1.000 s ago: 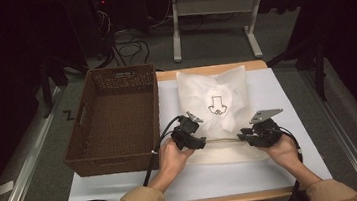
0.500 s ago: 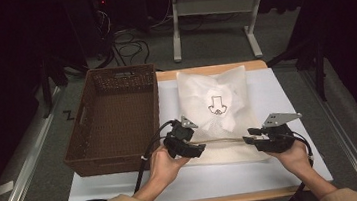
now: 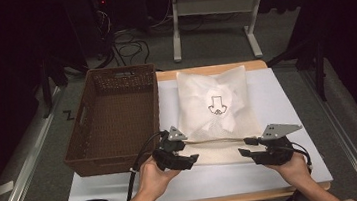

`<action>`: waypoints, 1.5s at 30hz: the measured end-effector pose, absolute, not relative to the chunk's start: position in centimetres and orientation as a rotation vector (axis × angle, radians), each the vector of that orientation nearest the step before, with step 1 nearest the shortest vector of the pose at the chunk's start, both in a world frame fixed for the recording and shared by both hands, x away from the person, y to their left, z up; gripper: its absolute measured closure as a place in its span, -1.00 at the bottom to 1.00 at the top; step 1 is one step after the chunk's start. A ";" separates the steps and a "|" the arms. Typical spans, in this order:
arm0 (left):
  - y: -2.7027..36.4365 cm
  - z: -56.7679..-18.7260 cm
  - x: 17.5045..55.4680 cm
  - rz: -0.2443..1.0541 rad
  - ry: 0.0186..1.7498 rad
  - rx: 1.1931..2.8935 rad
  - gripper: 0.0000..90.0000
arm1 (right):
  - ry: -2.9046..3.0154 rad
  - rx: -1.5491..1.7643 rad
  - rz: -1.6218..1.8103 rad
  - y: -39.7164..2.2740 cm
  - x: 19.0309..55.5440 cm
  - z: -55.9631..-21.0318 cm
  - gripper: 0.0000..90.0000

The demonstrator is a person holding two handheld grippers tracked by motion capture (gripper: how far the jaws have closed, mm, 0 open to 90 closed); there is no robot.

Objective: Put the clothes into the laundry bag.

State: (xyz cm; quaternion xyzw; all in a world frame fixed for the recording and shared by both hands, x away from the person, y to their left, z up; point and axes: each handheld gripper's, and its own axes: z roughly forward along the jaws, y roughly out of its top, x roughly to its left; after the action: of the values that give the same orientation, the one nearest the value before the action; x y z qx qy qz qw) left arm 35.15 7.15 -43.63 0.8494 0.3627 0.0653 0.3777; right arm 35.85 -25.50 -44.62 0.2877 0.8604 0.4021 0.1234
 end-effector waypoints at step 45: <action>8.2 -49.0 34.0 0.247 0.927 2.161 -0.13 | 2.536 0.829 1.045 -23.4 34.7 -49.8 0.11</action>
State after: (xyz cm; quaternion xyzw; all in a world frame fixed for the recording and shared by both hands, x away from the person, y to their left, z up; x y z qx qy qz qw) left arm 33.95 8.24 -49.05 0.8458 0.3628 0.0967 0.3791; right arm 34.66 -23.45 -49.78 0.2864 0.8766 0.3613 0.1376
